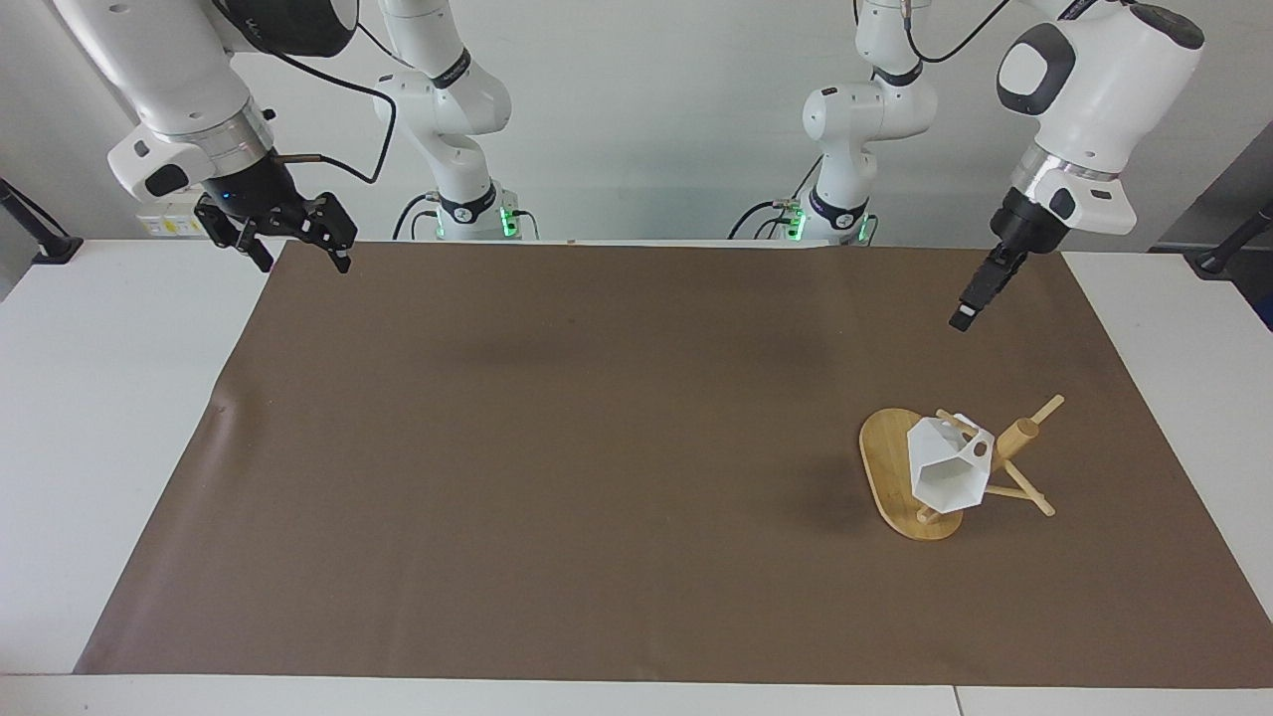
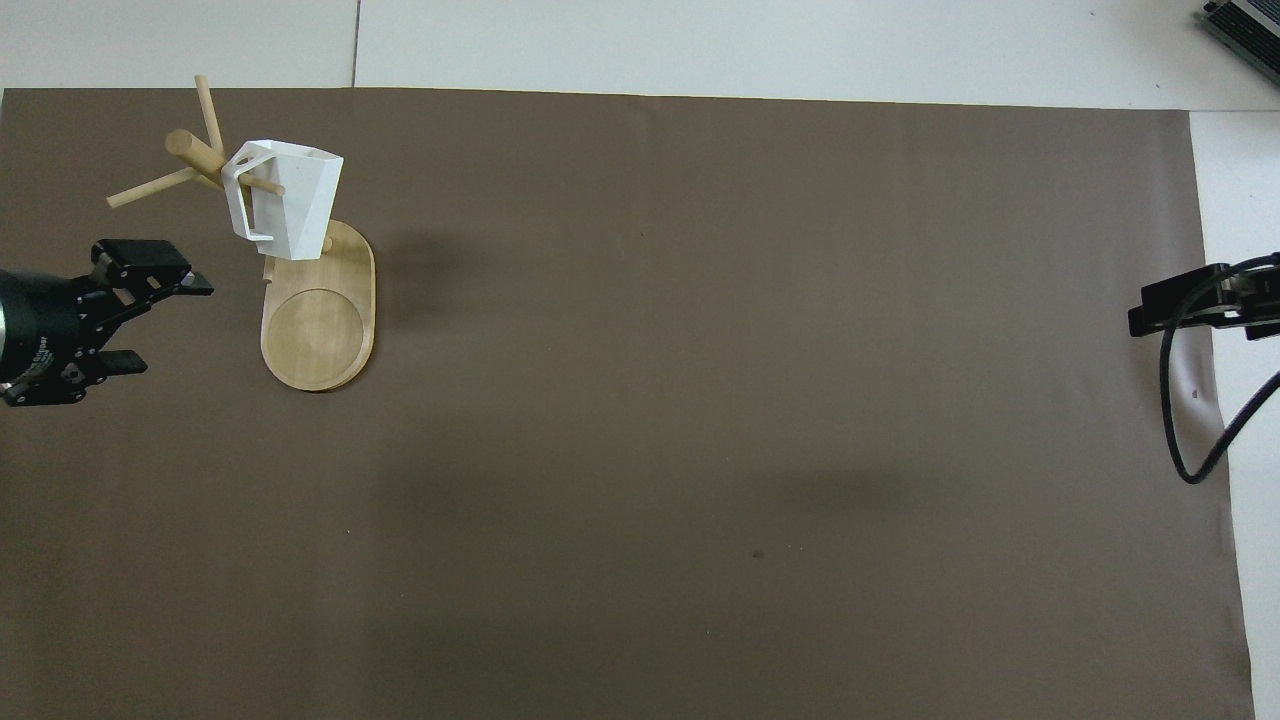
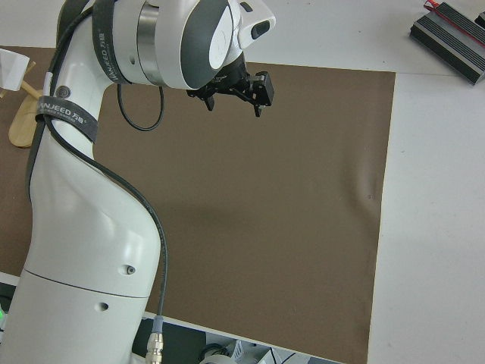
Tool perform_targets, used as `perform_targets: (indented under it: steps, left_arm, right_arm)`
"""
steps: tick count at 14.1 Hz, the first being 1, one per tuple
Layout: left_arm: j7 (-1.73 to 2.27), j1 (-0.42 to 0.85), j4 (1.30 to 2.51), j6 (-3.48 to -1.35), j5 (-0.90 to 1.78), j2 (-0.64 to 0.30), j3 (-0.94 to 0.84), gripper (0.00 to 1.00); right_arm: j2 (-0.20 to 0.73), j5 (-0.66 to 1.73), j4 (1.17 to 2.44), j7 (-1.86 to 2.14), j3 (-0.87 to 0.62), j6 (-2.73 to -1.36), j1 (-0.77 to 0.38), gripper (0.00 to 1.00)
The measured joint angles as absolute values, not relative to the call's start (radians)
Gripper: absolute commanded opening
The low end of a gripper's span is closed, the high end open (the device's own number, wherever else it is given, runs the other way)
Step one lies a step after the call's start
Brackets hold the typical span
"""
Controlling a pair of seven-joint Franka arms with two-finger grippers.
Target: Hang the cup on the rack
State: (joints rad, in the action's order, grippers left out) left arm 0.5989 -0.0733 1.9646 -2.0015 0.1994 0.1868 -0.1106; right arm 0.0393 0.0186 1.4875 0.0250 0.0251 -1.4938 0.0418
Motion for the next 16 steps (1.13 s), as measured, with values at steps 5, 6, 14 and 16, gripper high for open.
perform_targets:
  steps: [5, 6, 14, 16]
  left_arm:
    - [0.294, -0.068, 1.921, -1.936, 0.084, 0.18, -0.112, 1.0]
    - [0.238, -0.065, 1.899, -1.896, 0.064, 0.174, -0.111, 1.0]
    - [0.047, 0.022, 1.736, -1.643, -0.055, 0.117, -0.103, 1.0]
    - [0.042, 0.024, 1.708, -1.623, -0.052, 0.102, -0.102, 1.0]
  right_arm:
    - [0.039, 0.019, 1.487, 0.025, 0.025, -1.494, 0.042, 1.0]
    - [0.039, 0.019, 1.487, 0.025, 0.025, -1.494, 0.042, 1.0]
    - [0.039, 0.019, 1.487, 0.025, 0.025, -1.494, 0.042, 1.0]
    - [0.039, 0.019, 1.487, 0.025, 0.025, -1.494, 0.042, 1.0]
